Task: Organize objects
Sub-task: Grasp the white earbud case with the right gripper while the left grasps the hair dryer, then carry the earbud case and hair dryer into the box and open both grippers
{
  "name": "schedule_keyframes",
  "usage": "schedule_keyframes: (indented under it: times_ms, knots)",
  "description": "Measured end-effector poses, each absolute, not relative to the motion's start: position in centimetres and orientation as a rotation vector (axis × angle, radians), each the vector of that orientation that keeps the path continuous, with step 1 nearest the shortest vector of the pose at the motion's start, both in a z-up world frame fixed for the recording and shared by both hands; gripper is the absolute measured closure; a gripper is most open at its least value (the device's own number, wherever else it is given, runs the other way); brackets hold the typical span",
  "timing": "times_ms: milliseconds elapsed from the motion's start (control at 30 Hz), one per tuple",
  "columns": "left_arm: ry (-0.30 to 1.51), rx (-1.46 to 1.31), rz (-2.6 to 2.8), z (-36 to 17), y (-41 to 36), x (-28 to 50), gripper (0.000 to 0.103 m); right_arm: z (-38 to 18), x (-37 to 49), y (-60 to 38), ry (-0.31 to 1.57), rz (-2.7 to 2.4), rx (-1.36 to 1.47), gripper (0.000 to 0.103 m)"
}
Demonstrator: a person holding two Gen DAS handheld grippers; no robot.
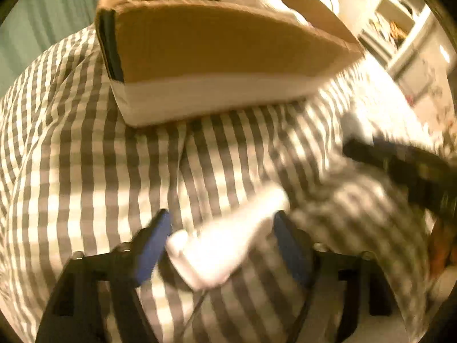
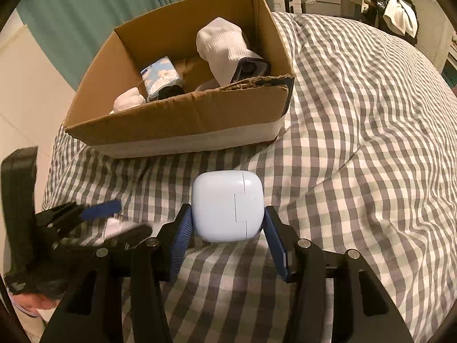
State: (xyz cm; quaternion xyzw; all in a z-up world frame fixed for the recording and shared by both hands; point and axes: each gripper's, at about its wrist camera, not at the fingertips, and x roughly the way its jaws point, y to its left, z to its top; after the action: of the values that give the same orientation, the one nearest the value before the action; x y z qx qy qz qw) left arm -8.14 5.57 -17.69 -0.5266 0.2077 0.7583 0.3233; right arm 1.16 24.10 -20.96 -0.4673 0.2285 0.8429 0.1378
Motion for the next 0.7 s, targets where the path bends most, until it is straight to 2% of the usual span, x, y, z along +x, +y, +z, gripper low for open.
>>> schedule_keyframes:
  times_ms: [167,367,400,433,500,700]
  knots:
    - [0.703,-1.349,1.991,-19.0,7.4,-7.3,0.023,-20.8,1.3,24.2,0.655,2.439,-1.348,0.053]
    - [0.678,-1.434,1.911,-21.0,8.6,-8.8,0.023,-20.9,1.1,23.8,0.648,2.429,-1.347,0.053]
    - [0.669,-1.440,1.911,-21.0,8.6,-9.0,0.025,-20.9,1.1,23.7,0.642,2.427,-1.348,0.053]
    - [0.672,-1.435,1.913,-20.9,8.7,-9.0,0.033,-20.8,1.1,23.6,0.634,2.426,-1.348,0.053]
    - [0.696,-1.391,1.929,-20.4,8.8,-8.4,0.042,-20.7,1.2,23.4,0.616,2.424,-1.346,0.053]
    - [0.761,-1.276,1.999,-18.4,8.7,-6.7,0.043,-19.7,1.9,22.5,0.571,2.433,-1.326,0.053]
